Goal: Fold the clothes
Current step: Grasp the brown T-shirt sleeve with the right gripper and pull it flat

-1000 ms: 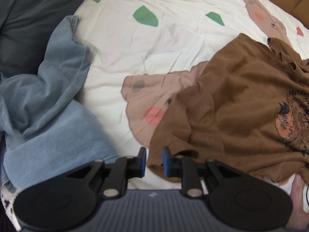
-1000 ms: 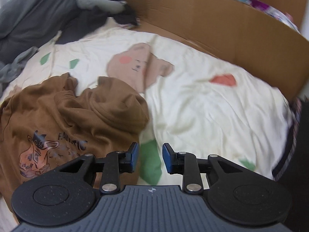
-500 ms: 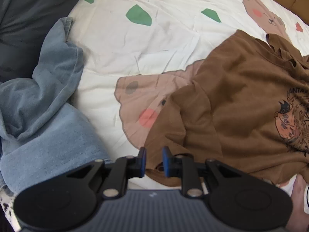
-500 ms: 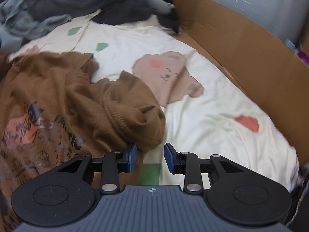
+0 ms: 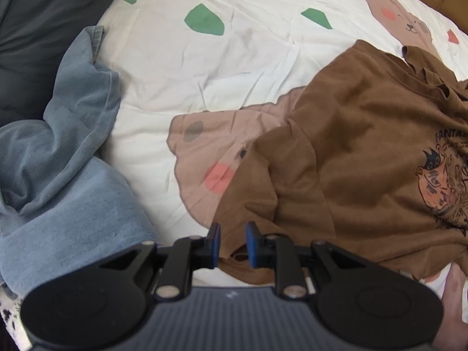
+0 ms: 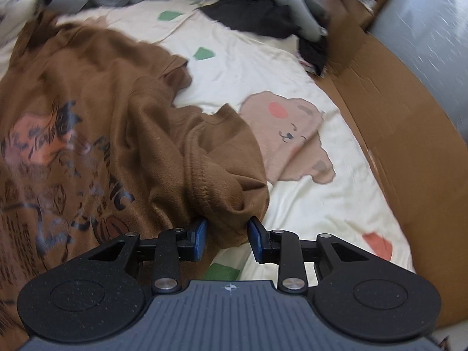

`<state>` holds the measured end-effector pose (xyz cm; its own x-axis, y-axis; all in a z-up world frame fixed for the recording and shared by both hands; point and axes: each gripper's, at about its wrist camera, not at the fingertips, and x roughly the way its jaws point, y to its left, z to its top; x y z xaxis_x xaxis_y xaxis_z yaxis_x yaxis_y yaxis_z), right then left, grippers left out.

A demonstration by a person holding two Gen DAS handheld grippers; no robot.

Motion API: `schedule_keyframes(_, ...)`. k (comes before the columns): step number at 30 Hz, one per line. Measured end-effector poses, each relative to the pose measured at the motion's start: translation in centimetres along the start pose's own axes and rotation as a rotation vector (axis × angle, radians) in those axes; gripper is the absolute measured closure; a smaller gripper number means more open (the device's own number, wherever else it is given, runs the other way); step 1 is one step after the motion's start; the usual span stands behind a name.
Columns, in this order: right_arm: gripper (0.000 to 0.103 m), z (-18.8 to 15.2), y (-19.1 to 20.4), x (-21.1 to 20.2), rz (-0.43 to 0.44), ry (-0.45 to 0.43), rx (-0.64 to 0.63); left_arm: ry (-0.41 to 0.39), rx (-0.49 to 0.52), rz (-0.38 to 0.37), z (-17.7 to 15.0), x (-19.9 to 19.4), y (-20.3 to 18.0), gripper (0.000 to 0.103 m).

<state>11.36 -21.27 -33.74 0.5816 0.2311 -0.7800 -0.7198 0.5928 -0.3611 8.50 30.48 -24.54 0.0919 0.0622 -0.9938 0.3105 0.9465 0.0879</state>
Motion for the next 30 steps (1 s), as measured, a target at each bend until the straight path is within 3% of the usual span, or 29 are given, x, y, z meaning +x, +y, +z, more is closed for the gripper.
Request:
schedule_keyframes(2,0.069,0.0,0.4,0.2,0.002,-0.001,-0.048,-0.002,0.002,0.000,0.1,0.1,-0.1,0.083)
schedule_keyframes(5,0.083,0.1,0.4,0.2,-0.008,-0.004,-0.073,-0.008,0.007,-0.002,0.3,0.1,-0.2,0.083)
schedule_keyframes(8,0.085,0.1,0.0,-0.1,-0.010,0.004,-0.075,-0.016,0.011,-0.006,0.6,0.2,-0.2,0.083)
schedule_keyframes(10,0.093,0.0,-0.1,-0.4,-0.006,0.010,-0.096,-0.020,0.014,-0.008,0.7,0.2,-0.3,0.083)
schedule_keyframes(20,0.096,-0.4,-1.9,-2.4,-0.007,0.058,-0.057,-0.081,0.028,-0.022,2.5,0.4,-1.2,0.081)
schedule_keyframes(30,0.096,-2.8,-4.0,-6.3,-0.092,0.153,0.132,-0.161,0.099,-0.083,5.9,2.8,-4.2,0.080)
